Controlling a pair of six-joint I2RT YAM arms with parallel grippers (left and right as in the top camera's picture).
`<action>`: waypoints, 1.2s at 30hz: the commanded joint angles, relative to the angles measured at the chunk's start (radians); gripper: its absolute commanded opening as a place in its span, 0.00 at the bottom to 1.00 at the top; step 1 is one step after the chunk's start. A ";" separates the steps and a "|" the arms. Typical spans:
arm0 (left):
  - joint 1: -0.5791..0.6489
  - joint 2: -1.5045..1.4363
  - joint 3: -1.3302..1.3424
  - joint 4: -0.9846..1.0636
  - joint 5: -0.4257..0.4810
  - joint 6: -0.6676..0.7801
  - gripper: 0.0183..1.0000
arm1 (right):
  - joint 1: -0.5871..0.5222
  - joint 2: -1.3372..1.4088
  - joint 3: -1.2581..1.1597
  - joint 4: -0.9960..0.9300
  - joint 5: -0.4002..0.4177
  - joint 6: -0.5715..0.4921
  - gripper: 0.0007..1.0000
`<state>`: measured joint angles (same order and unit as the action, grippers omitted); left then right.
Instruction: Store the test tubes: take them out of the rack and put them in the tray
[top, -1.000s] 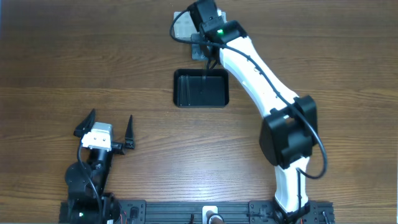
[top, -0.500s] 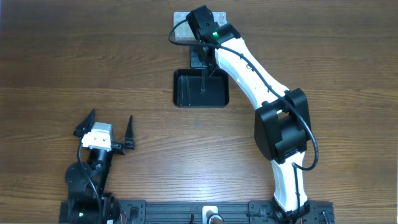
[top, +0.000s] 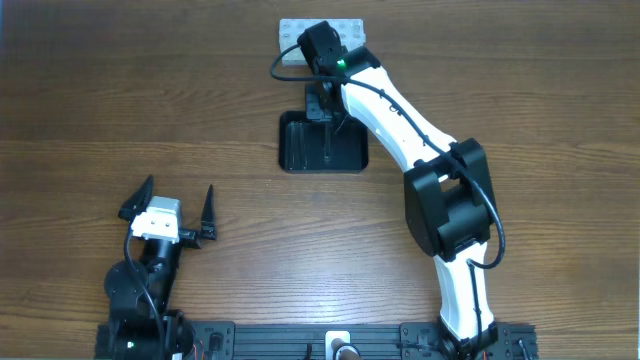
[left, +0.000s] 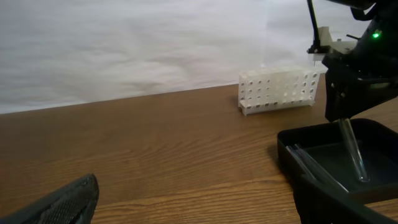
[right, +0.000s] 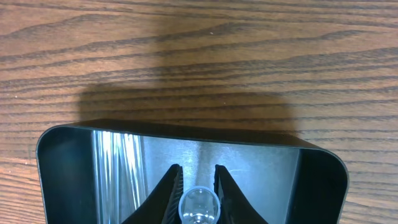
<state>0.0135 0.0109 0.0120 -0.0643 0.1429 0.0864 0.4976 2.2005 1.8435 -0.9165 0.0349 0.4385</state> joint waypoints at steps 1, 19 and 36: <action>0.005 -0.006 -0.006 0.000 0.009 0.008 1.00 | 0.018 0.045 -0.011 0.013 -0.003 0.014 0.16; 0.005 -0.006 -0.006 0.000 0.009 0.007 1.00 | 0.018 0.083 -0.004 0.003 -0.001 0.004 0.36; 0.005 -0.006 -0.006 0.000 0.010 0.008 1.00 | 0.014 -0.208 0.079 0.048 0.126 -0.148 0.50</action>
<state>0.0135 0.0109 0.0120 -0.0643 0.1429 0.0864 0.5114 2.0811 1.8912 -0.9115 0.0490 0.3275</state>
